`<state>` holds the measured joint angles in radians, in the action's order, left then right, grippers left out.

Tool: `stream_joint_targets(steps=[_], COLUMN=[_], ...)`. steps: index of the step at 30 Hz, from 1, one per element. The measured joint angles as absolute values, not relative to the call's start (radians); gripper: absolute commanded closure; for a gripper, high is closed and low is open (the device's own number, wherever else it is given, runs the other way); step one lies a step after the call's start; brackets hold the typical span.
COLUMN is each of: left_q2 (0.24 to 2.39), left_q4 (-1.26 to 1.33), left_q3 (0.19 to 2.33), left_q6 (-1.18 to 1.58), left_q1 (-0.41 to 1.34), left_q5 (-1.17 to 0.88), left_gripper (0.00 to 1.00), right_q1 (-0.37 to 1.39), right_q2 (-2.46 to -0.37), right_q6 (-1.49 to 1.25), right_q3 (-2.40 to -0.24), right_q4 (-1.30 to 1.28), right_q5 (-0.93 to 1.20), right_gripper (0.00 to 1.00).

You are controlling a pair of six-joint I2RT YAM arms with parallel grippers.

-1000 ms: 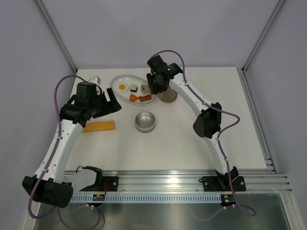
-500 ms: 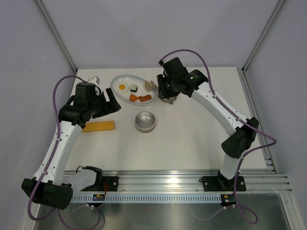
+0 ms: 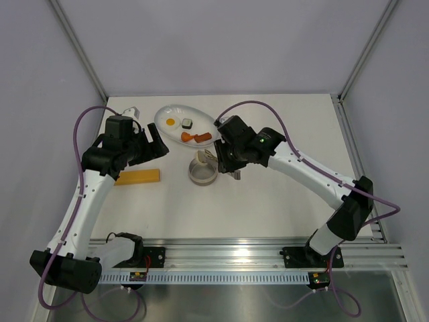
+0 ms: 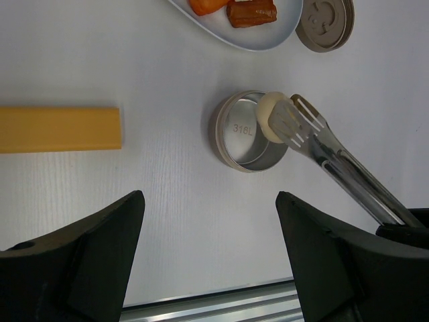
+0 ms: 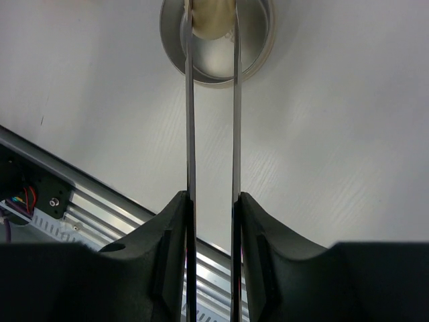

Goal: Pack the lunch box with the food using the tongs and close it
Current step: Place the fake food in the packing box.

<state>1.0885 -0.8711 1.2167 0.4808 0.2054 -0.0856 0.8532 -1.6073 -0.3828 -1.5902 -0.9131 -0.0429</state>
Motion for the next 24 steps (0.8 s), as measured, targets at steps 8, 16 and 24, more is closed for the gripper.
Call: stream_joint_targets(steps=[8,16,24], left_q2=[1.088,1.085,1.085], left_q4=[-0.871,-0.873,-0.87], left_q3=[1.216,1.193,1.188], left_q6=[0.484,0.484,0.484], left_q1=[0.205,0.205,0.205], left_q5=[-0.086,-0.086,-0.086], left_gripper=[0.16,0.16,0.16], right_q1=[0.9,0.91,0.91], right_q2=[-1.631,-1.688,-1.706], right_q6=[-0.406,-0.408,-0.411], right_q3=[-1.559,-1.559,-1.559], right_q4=[-0.9,-0.889,-0.887], right_q5=[-0.044,-0.054,-0.07], right_gripper=[0.71,0.67,0.45])
